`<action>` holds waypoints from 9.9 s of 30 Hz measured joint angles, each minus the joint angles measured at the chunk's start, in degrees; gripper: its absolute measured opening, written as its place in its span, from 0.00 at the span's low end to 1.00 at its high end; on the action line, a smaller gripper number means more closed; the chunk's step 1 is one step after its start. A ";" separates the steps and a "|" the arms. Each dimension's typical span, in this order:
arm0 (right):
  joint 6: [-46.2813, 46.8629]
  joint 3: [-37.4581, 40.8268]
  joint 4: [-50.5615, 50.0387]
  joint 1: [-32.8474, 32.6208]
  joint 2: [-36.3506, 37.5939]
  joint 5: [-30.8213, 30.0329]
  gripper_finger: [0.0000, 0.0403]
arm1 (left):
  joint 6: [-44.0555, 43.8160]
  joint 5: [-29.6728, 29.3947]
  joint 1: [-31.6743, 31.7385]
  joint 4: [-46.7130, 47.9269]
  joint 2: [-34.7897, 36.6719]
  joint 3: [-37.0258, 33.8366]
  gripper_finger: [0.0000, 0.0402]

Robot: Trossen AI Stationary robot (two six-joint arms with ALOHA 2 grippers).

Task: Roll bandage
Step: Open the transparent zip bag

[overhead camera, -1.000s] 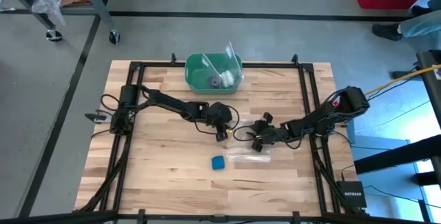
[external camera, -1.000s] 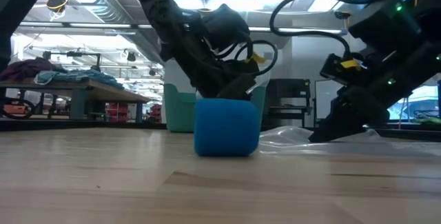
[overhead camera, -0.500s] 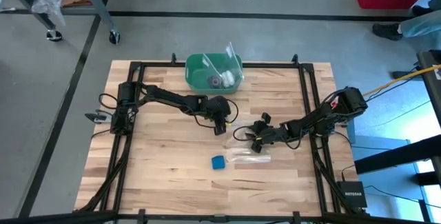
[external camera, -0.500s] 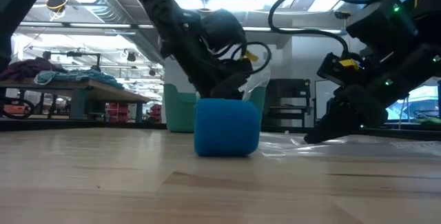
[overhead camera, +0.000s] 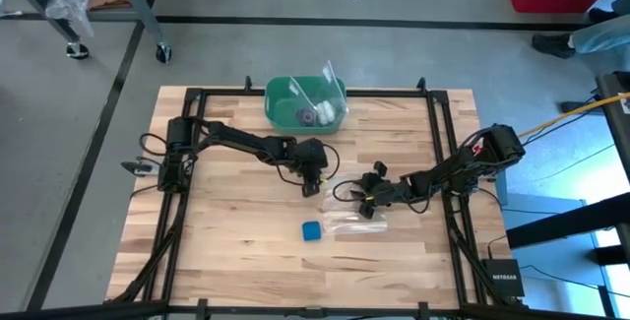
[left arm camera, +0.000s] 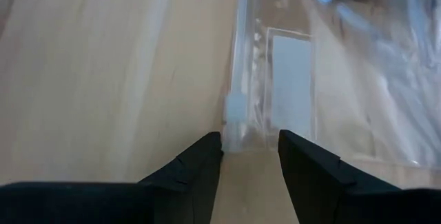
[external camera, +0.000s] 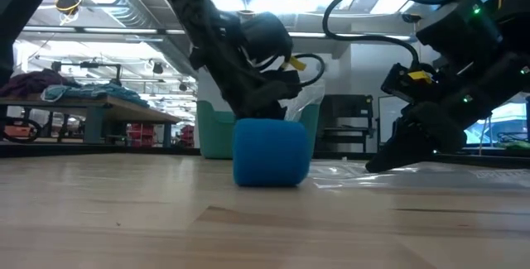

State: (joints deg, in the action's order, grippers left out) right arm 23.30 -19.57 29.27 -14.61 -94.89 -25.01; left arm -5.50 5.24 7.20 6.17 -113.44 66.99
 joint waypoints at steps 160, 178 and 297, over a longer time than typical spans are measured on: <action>-9.74 -47.76 -57.42 -0.75 0.61 5.13 0.11 | 13.32 -10.59 -12.94 -9.34 21.61 -10.57 0.23; -10.05 -47.74 -57.35 -0.75 0.61 5.15 0.07 | 13.40 -8.92 -12.72 -19.52 15.93 -12.25 0.25; -8.09 -47.80 -67.88 -0.75 0.61 8.16 0.10 | 17.90 -20.11 -14.61 -17.11 15.51 -12.14 0.00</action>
State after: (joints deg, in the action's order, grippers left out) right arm 15.22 -67.37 -38.60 -15.35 -94.28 -16.85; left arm 12.40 -14.87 -7.41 -10.93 -97.93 54.85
